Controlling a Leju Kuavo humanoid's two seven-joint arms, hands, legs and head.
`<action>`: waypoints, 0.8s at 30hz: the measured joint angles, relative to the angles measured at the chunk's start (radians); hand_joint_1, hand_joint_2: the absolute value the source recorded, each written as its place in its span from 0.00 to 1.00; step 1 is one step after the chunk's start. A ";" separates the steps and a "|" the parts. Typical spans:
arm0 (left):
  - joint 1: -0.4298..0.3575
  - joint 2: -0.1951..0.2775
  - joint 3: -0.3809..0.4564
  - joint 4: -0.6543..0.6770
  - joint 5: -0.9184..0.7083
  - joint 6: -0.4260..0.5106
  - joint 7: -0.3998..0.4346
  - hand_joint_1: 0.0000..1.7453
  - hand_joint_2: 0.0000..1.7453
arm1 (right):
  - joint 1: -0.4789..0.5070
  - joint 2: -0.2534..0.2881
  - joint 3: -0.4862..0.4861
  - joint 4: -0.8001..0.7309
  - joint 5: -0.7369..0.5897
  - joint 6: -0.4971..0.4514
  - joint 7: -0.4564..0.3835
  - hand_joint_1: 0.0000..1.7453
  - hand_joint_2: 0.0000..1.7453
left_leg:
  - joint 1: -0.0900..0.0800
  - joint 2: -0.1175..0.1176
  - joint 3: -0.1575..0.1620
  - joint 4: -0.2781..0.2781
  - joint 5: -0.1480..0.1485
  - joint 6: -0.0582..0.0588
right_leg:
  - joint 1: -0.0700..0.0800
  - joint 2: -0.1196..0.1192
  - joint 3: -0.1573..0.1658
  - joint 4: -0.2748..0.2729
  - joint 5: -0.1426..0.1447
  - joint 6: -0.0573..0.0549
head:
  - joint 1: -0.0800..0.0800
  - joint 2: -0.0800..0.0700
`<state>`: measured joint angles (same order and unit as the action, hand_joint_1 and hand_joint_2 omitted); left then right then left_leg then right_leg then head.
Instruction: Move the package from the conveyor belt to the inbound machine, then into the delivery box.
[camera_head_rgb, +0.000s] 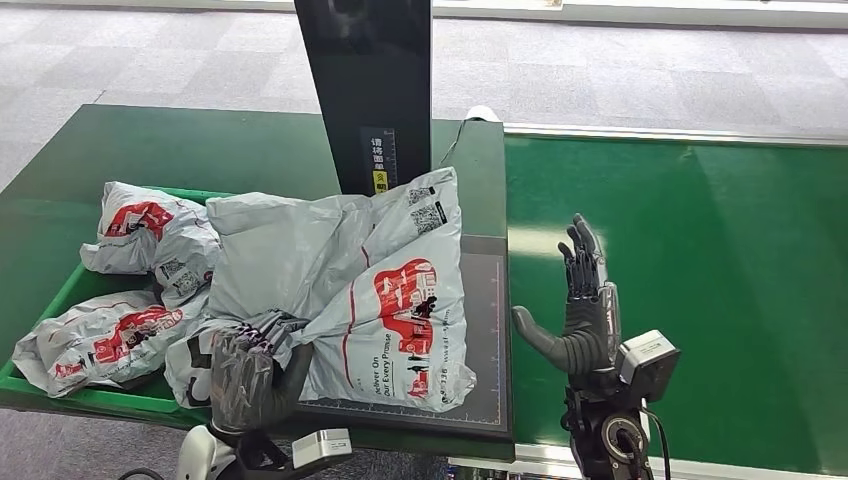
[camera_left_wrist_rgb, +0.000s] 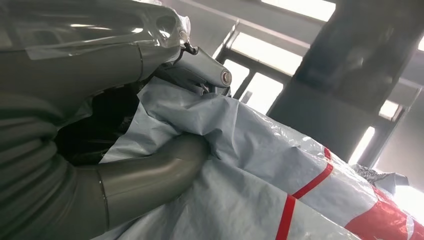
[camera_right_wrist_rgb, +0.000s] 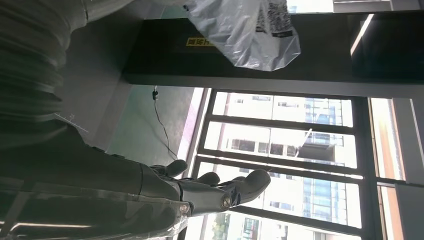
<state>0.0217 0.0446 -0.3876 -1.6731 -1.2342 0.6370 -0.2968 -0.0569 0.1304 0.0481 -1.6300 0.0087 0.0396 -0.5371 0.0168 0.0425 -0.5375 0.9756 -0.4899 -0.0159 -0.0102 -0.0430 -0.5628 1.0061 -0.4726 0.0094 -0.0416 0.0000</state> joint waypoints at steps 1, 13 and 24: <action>0.002 0.000 0.008 -0.010 -0.001 0.015 -0.012 1.00 1.00 | 0.000 -0.001 0.000 0.000 -0.002 -0.002 0.000 0.00 1.00 | 0.000 0.000 0.000 0.000 0.000 0.000 | 0.000 0.000 0.000 0.000 0.000 0.000 | 0.000 0.000; 0.045 -0.202 0.380 -0.213 0.022 0.024 -0.323 1.00 1.00 | -0.003 -0.003 0.001 0.000 -0.011 -0.013 0.002 0.00 1.00 | 0.000 0.000 0.000 0.000 0.000 0.000 | 0.000 0.000 0.000 0.000 0.000 0.000 | 0.000 0.000; 0.046 -0.251 0.493 -0.236 -0.025 0.024 -0.143 1.00 1.00 | -0.001 -0.002 0.001 0.000 -0.005 -0.022 0.000 0.00 1.00 | 0.000 0.000 0.000 0.000 0.000 0.000 | 0.000 0.000 0.000 0.000 0.000 0.000 | 0.000 0.000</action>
<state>0.0677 -0.2064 0.1058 -1.9094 -1.2589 0.6614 -0.4398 -0.0575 0.1281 0.0492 -1.6302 0.0036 0.0173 -0.5373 0.0167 0.0427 -0.5378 0.9756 -0.4900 -0.0159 -0.0103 -0.0429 -0.5629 1.0061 -0.4726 0.0095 -0.0414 0.0000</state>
